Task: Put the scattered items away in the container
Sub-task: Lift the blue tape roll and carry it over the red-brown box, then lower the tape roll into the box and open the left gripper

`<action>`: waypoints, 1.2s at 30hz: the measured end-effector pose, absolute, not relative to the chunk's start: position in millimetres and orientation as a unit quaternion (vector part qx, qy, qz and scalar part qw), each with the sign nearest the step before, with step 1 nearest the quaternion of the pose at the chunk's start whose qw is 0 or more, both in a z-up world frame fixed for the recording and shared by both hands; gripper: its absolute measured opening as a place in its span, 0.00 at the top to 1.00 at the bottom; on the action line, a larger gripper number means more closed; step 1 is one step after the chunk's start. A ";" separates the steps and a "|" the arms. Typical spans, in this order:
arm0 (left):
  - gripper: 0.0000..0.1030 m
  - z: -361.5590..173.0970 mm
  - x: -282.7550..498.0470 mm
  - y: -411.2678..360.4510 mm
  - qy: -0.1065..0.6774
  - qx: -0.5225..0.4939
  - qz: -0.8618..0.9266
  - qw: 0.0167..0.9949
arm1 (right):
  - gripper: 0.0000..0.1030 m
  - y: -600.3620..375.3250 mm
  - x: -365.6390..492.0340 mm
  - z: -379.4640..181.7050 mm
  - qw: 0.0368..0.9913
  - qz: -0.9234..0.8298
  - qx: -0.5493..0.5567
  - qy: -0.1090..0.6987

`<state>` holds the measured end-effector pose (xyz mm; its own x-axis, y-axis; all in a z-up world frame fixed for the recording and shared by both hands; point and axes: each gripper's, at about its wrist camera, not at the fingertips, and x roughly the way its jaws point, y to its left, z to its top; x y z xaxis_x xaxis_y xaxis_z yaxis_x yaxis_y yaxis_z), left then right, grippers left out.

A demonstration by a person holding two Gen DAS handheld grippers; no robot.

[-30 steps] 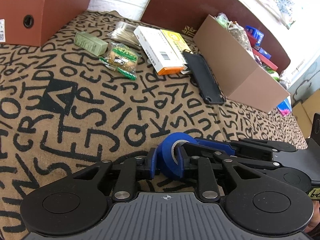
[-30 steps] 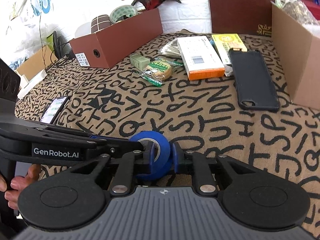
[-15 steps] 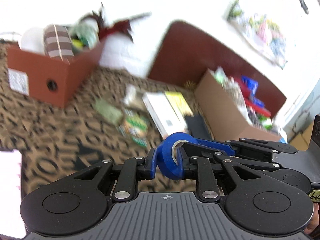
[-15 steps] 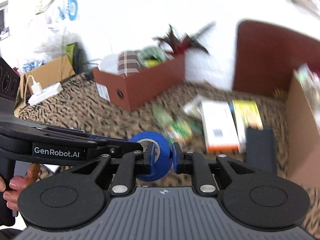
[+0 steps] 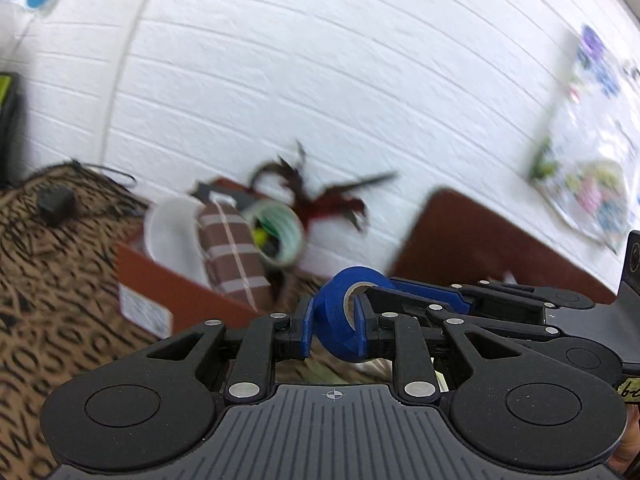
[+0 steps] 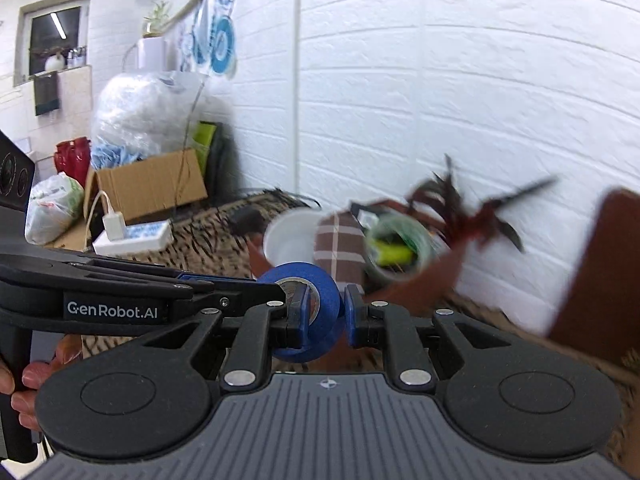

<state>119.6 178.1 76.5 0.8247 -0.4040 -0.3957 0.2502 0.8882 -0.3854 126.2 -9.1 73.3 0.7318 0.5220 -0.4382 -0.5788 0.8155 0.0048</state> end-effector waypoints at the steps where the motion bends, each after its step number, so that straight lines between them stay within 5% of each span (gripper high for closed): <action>1: 0.83 78.3 127.7 185.6 0.238 -0.164 -0.169 0.942 | 0.80 -1.3 135.4 75.4 0.927 0.301 -0.067 0.213; 22: 0.80 33.6 258.3 265.5 0.263 -0.209 -0.121 0.934 | 0.80 78.1 272.5 37.9 0.905 0.333 -0.060 0.260; 25: 0.61 33.3 260.6 268.4 0.257 -0.210 -0.114 0.937 | 0.78 79.9 275.6 35.9 0.907 0.332 -0.063 0.252; 29: 0.24 35.3 253.5 275.4 0.231 -0.213 -0.091 0.945 | 0.73 75.9 276.8 39.1 0.912 0.325 -0.057 0.242; 33: 0.18 37.3 248.1 277.1 0.220 -0.215 -0.085 0.948 | 0.67 74.4 275.1 38.4 0.913 0.322 -0.058 0.242; 36: 0.04 37.7 243.2 273.2 0.218 -0.212 -0.083 0.949 | 0.33 72.5 269.5 37.9 0.918 0.315 -0.059 0.233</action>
<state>243.2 273.2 37.7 0.8913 -0.2495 -0.3785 0.0648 0.8965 -0.4384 269.5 72.5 37.9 0.6931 0.5507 -0.4651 -0.6061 0.7945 0.0375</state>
